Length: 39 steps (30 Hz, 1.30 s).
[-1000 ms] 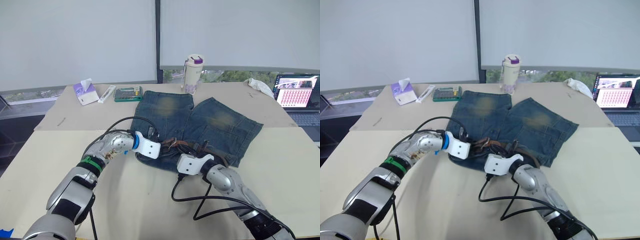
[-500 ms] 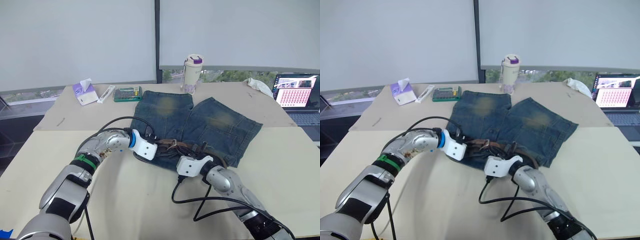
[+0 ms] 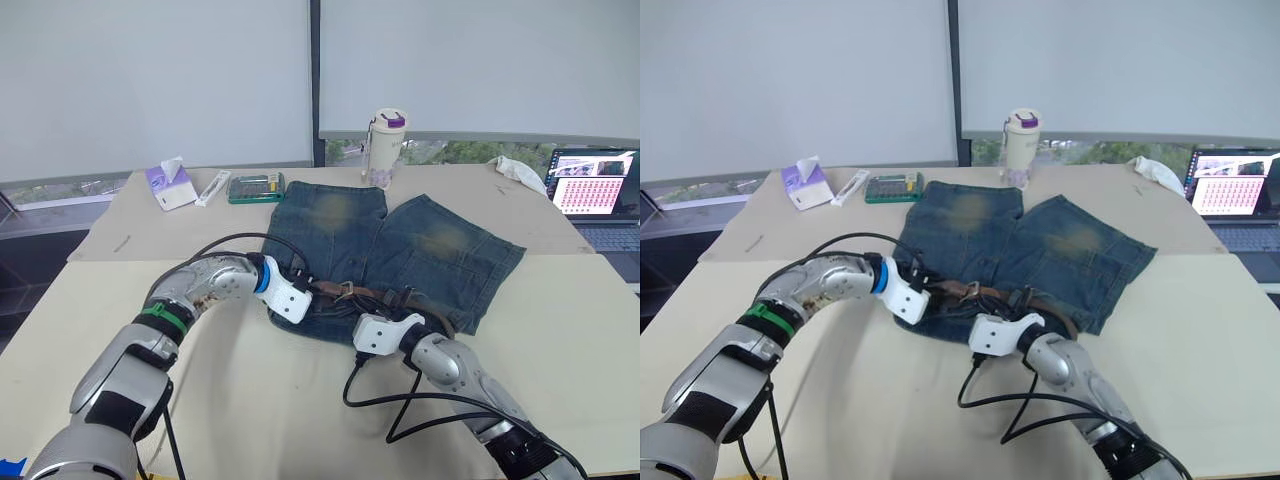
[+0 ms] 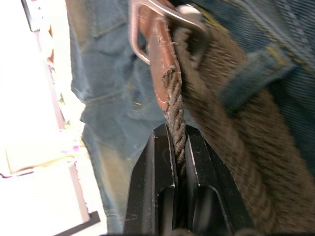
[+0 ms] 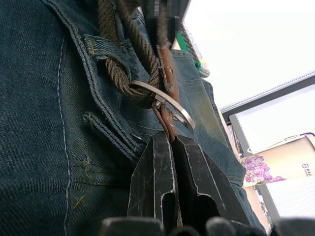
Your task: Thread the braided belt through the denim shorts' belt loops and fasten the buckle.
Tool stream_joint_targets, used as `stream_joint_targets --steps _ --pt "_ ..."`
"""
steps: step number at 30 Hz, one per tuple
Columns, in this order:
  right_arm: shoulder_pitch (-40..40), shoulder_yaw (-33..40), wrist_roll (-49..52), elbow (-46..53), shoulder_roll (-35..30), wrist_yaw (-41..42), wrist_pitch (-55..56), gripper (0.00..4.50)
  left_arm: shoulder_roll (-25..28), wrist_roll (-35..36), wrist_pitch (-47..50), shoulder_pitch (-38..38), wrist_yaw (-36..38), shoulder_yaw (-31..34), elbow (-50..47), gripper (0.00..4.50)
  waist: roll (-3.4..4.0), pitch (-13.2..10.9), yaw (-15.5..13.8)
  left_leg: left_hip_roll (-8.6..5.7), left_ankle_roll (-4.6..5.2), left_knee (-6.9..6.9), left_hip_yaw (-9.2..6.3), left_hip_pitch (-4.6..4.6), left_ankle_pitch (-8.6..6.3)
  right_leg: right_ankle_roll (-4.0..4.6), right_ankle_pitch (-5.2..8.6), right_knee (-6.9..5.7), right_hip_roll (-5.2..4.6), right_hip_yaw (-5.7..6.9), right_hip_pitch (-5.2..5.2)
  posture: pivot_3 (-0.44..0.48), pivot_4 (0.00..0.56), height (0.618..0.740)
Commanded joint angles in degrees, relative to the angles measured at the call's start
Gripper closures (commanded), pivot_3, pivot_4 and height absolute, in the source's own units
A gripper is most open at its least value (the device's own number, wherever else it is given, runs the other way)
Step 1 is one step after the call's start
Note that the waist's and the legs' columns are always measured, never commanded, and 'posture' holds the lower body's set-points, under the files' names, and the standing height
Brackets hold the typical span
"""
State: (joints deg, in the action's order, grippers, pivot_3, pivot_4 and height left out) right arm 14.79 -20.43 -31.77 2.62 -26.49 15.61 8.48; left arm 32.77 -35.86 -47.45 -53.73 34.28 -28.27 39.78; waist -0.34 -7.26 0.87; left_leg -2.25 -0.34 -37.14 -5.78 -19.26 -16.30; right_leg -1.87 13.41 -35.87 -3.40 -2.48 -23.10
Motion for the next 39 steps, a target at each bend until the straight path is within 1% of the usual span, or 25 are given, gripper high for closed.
stream_joint_targets --steps 1,8,13,17,20,24,29,39 --pt "1.22 1.05 -0.55 1.14 0.16 -1.02 1.50 4.47 -0.72 0.18 -0.70 -2.03 -0.77 -0.12 -0.02 4.50 0.00 0.00 0.02 0.00 0.00 0.00 0.00 0.00 0.00 0.00 0.00 0.00 0.00 0.00 0.00 0.000 0.150 0.740" --pt "1.24 0.84 -1.44 1.73 0.29 -0.99 1.91 4.47 -2.85 0.15 0.27 -2.39 -0.62 -0.63 0.85 4.50 0.00 0.00 0.02 0.00 0.00 0.00 0.00 -0.01 0.00 0.00 0.00 -0.03 0.00 0.00 0.00 0.000 0.150 0.740" --pt "1.04 1.35 -1.37 1.49 -0.08 -1.00 2.17 4.47 -2.06 1.03 1.37 -1.80 0.58 -0.01 0.77 4.50 0.00 0.00 0.07 0.00 0.00 0.00 0.00 0.00 0.00 0.00 0.00 -0.03 0.00 0.00 0.00 0.000 0.150 0.740" --pt "0.87 1.51 -1.32 1.41 -0.11 -0.99 2.22 4.47 -0.99 0.63 1.83 -1.07 -2.05 0.89 1.33 4.50 0.00 0.00 0.10 0.00 0.00 0.00 0.00 0.00 0.00 0.00 0.00 -0.03 0.00 0.00 0.00 0.000 0.150 0.740" --pt "0.94 1.48 -1.31 1.30 0.05 -1.02 2.14 4.47 -0.26 0.33 1.91 -0.63 -2.62 0.67 1.35 4.50 0.00 0.00 0.11 0.00 0.00 0.00 0.00 0.01 0.00 0.00 0.00 -0.05 0.00 0.00 0.00 0.000 0.150 0.740" --pt "0.79 1.27 -1.30 1.08 0.23 -1.07 2.25 4.47 0.41 2.20 1.93 0.45 -0.15 0.49 -1.15 4.50 0.00 0.00 0.07 0.00 0.00 0.00 0.00 0.00 0.00 0.00 0.00 -0.09 0.00 0.00 0.01 0.000 0.150 0.740" --pt "0.73 1.03 -1.39 1.32 0.66 -0.98 2.06 4.47 0.96 1.91 3.36 0.46 1.01 0.59 -1.80 4.50 0.00 0.00 0.13 0.00 0.00 0.00 0.00 0.01 0.00 0.00 0.00 -0.09 0.00 0.00 0.00 0.000 0.150 0.740" --pt "0.31 0.79 -2.17 2.14 1.02 -0.91 2.02 4.47 -1.12 1.71 4.77 -0.93 2.96 -0.16 -1.41 4.50 0.00 0.00 0.17 0.00 0.01 0.00 0.00 0.01 0.00 0.00 0.00 -0.11 0.01 0.00 0.00 0.000 0.150 0.740"
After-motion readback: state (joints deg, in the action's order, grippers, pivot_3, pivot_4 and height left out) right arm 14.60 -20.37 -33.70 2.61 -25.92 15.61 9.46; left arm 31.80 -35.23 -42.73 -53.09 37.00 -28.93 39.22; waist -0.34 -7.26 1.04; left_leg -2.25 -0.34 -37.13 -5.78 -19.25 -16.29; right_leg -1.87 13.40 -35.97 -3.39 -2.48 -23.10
